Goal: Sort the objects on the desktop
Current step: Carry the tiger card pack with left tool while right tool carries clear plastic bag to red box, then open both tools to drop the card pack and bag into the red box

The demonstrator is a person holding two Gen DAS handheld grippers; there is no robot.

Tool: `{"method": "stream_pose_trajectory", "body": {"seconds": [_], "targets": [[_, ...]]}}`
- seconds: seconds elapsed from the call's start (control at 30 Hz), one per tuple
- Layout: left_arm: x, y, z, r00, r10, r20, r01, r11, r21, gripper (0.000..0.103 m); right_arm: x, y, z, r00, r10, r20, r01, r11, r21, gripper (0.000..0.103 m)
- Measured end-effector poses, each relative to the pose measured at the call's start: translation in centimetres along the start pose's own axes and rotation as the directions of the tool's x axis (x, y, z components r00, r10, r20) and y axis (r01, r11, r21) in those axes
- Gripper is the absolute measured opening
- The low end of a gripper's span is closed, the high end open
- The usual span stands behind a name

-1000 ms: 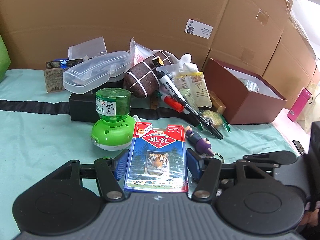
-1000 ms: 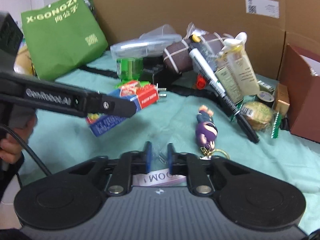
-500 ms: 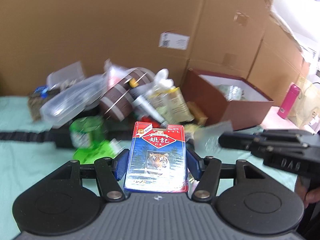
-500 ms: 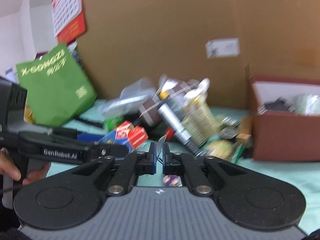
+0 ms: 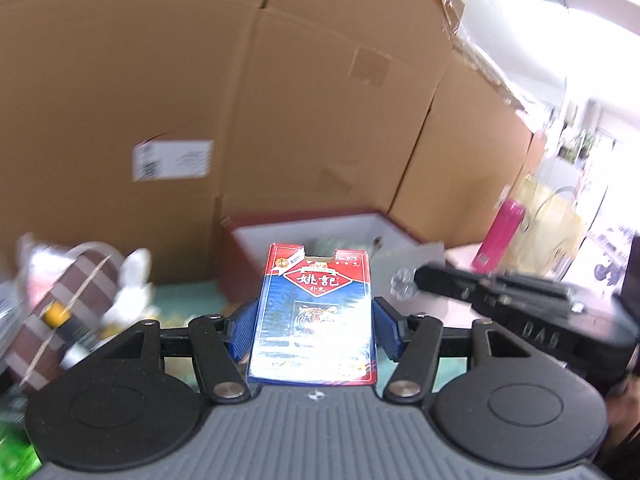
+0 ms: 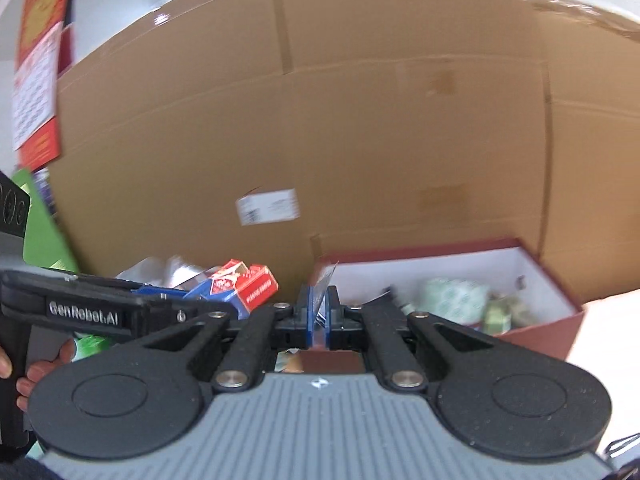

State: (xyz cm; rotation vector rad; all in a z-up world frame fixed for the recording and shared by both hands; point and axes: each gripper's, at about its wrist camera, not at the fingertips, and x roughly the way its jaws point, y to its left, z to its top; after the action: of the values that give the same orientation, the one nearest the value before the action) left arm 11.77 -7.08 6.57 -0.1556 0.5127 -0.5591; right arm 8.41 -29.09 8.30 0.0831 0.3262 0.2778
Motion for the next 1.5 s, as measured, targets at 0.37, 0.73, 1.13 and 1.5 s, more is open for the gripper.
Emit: {"method": "stream_pose_trajectory", "body": {"seconds": [0.37,0.73,1.13,1.5], "targets": [[11.1,-0.5,3.2,0.997,0.042,-0.060,-0.044,0.998,-0.039,0.063,6.6,-5.9,0.3,0.995,-0.095,-0.026,0.098,0.989,0.107,0.003],[16.2,1.3,3.1,0.990,0.084,-0.109,-0.087,0.996,-0.021,0.063,12.4,-7.7,-2.3,0.988,-0.086,-0.126,0.106,0.981,0.159,0.003],[15.2,1.9,3.4,0.998,0.013,-0.067,-0.018,0.997,-0.079,0.101,12.6,-6.6,-1.9,0.975,-0.198,-0.100,0.199,0.980,0.002,0.070],[12.5,0.9,2.5,0.996,-0.024,-0.084,0.017,0.996,-0.091,0.101,10.1,-5.0,-1.7,0.967,-0.242,-0.077,0.239,0.970,-0.040,0.099]]}}
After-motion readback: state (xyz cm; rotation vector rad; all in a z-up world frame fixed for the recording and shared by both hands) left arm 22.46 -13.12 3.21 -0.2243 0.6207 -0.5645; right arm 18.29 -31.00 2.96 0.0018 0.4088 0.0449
